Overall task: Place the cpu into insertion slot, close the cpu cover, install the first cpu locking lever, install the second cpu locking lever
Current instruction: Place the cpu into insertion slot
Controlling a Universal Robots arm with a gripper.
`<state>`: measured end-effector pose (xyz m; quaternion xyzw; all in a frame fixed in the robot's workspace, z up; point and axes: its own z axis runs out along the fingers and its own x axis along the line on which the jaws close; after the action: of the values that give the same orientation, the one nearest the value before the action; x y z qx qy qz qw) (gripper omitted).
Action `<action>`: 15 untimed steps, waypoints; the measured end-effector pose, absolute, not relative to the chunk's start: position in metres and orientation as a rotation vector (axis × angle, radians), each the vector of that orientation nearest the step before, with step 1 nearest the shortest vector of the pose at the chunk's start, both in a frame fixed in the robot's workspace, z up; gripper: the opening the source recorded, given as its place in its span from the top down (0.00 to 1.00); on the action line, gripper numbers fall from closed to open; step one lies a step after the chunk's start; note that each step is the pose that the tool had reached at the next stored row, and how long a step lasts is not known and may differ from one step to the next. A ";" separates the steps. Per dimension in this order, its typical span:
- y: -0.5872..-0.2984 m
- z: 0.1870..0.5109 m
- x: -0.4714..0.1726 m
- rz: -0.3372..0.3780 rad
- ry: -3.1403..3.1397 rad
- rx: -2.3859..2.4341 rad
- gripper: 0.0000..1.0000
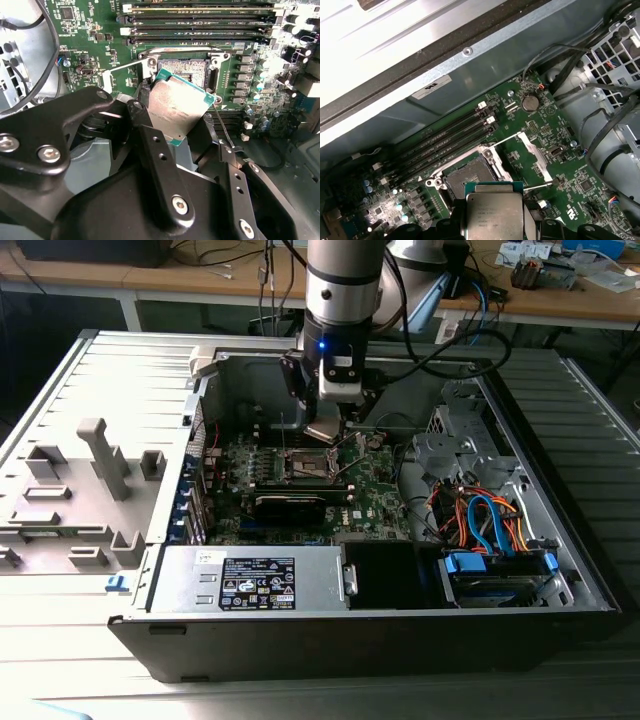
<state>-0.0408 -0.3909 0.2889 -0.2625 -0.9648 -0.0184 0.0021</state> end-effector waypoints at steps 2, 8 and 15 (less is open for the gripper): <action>-0.391 0.289 -0.041 -0.058 -3.024 -0.833 0.45; -0.391 0.288 -0.041 -0.058 -3.013 -0.876 0.45; -0.391 0.288 -0.041 -0.058 -3.001 -0.917 0.45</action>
<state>-0.0408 -0.3909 0.2878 -0.2920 -0.9562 -0.0184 0.0016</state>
